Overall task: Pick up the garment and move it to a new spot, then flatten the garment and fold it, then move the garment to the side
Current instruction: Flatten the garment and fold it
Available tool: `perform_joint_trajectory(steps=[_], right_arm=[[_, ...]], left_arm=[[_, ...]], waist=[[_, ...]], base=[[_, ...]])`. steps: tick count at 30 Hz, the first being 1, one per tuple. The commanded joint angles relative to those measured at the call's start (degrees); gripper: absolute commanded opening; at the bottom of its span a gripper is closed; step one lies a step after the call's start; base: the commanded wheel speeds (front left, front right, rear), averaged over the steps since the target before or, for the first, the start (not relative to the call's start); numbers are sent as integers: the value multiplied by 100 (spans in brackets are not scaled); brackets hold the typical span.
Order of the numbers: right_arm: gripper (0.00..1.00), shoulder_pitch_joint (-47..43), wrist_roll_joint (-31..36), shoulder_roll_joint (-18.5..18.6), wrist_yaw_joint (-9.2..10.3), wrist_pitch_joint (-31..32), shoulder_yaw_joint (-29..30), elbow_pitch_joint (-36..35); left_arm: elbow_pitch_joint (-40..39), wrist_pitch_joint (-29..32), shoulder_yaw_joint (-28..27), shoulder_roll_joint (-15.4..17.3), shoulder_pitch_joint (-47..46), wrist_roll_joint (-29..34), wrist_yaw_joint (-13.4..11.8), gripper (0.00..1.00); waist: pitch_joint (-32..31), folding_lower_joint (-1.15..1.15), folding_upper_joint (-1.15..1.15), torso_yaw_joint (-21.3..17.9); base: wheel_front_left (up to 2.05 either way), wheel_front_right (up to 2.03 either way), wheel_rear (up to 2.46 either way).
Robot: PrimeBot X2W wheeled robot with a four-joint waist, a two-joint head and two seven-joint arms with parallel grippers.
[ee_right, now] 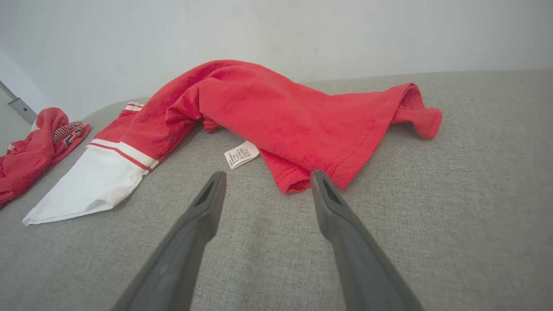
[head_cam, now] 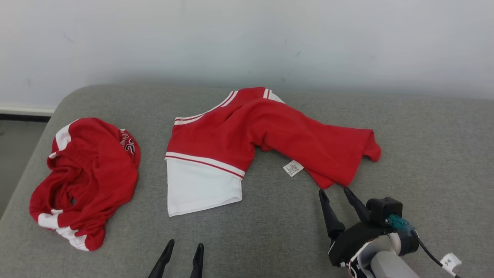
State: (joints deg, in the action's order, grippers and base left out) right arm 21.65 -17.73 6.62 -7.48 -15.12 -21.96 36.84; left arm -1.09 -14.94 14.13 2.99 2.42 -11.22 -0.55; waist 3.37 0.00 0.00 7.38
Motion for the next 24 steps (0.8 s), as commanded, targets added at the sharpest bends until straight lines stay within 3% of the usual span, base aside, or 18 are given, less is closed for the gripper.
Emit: perform_joint_trajectory(steps=[1, 14, 15, 16, 17, 21, 24], right_arm=[[100, 108, -30, 9, -3, -3, -8, 46], [98, 1437, -46, 159, -3, 18, 208, 2037], [73, 1473, -5, 163, -3, 27, 215, 2189], [31, 1496, 24, 150, -3, 37, 213, 2327], [0, 1524, 72, 150, -3, 39, 225, 2410], [0, 1551, 262, 123, -3, 39, 271, 2336], [0, 1458, 393, 147, -3, 18, 298, 1793]], left_arm=[[16, -28, 25, -3, -65, 7, 18, 100], [5, -29, 330, -10, -536, -220, 8, 100], [12, -29, 331, -10, -548, -229, 9, 100], [22, -29, 334, -10, -563, -239, 5, 100], [27, -29, 337, -10, -586, -241, -5, 100], [20, -29, 286, -10, -607, -236, -65, 100], [17, -29, 237, -9, -559, -241, -102, 100]], waist=[[283, 0, 0, 370], [981, 0, 0, 901], [1003, 0, 0, 910], [1013, 0, 0, 916], [1024, 0, 0, 917], [1027, 0, 0, 831], [967, 0, 0, 677]], base=[[0, 0, 0], [0, 0, 0], [0, 0, 0], [0, 0, 0], [0, 0, 0], [0, 0, 0], [0, 0, 0]])
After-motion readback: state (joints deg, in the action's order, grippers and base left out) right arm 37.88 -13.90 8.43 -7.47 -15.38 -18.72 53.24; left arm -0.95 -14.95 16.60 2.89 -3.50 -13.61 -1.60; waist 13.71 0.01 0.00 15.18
